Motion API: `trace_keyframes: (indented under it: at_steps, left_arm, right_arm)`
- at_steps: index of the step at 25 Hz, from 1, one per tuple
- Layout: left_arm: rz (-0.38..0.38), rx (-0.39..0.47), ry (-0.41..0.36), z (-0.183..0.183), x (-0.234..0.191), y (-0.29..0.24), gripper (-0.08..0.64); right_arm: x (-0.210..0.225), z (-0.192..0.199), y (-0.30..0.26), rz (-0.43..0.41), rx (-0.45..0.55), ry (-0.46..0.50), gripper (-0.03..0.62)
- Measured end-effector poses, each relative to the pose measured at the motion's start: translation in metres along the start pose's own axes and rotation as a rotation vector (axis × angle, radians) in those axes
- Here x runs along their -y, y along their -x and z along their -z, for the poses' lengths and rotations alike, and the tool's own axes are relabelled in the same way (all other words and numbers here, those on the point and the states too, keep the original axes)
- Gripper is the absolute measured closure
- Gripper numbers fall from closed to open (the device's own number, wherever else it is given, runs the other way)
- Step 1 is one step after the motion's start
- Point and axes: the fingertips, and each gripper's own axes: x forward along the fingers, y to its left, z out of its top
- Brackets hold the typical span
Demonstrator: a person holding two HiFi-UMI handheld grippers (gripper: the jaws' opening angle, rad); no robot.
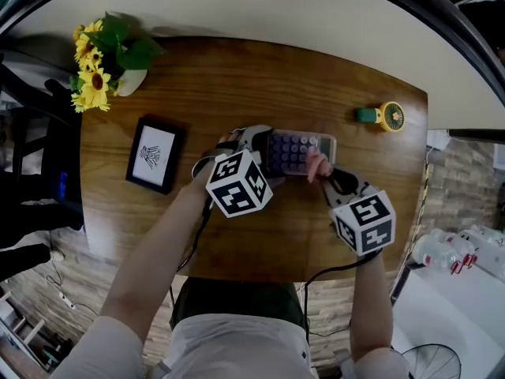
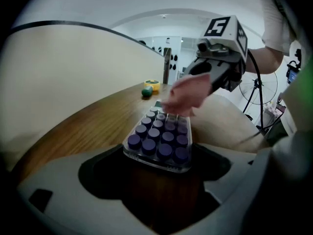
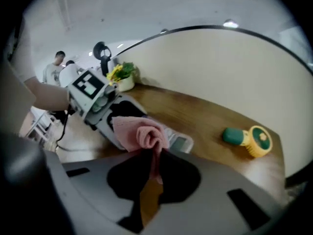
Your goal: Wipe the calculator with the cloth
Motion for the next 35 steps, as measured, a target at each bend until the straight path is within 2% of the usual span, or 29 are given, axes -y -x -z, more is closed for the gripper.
trace_keyframes:
  at_steps: [3,6,8,11,17,22,26,31,33,35]
  left_arm:
    - [0.0,0.0,0.0,0.0,0.0,0.0,0.112]
    - [0.0,0.0,0.0,-0.001,0.0,0.0,0.112]
    - [0.001,0.002,0.0,-0.001,0.0,-0.001,0.112]
    - [0.001,0.003,-0.001,-0.001,0.0,0.0,0.112]
    - [-0.002,0.001,0.0,0.0,-0.001,0.0,0.112]
    - [0.002,0.0,0.0,0.0,0.001,0.001,0.112]
    - [0.002,0.003,-0.002,-0.001,0.0,0.0,0.112]
    - [0.002,0.002,-0.003,0.0,0.0,0.001,0.112]
    - [0.0,0.001,-0.003,0.0,0.0,0.001,0.112]
    - [-0.001,0.001,-0.003,0.0,0.0,0.0,0.112]
  right_arm:
    - [0.045,-0.024,0.003,0.193,0.09,-0.075,0.555]
    - [0.059,-0.041,-0.012,0.252,0.142,-0.12,0.554]
    - [0.049,-0.044,-0.03,0.226,0.117,-0.107,0.554]
    - [0.029,-0.049,-0.049,0.2,0.063,-0.033,0.555]
    - [-0.01,-0.061,-0.063,0.142,0.044,0.104,0.557]
    - [-0.048,-0.052,-0.059,0.03,0.039,0.247,0.558]
    - [-0.057,-0.037,-0.05,-0.046,-0.001,0.304,0.557]
    - [-0.073,-0.006,-0.036,-0.174,-0.089,0.305,0.558]
    - [-0.075,0.006,-0.029,-0.227,-0.132,0.251,0.558]
    - [-0.07,0.007,-0.02,-0.244,-0.131,0.174,0.557]
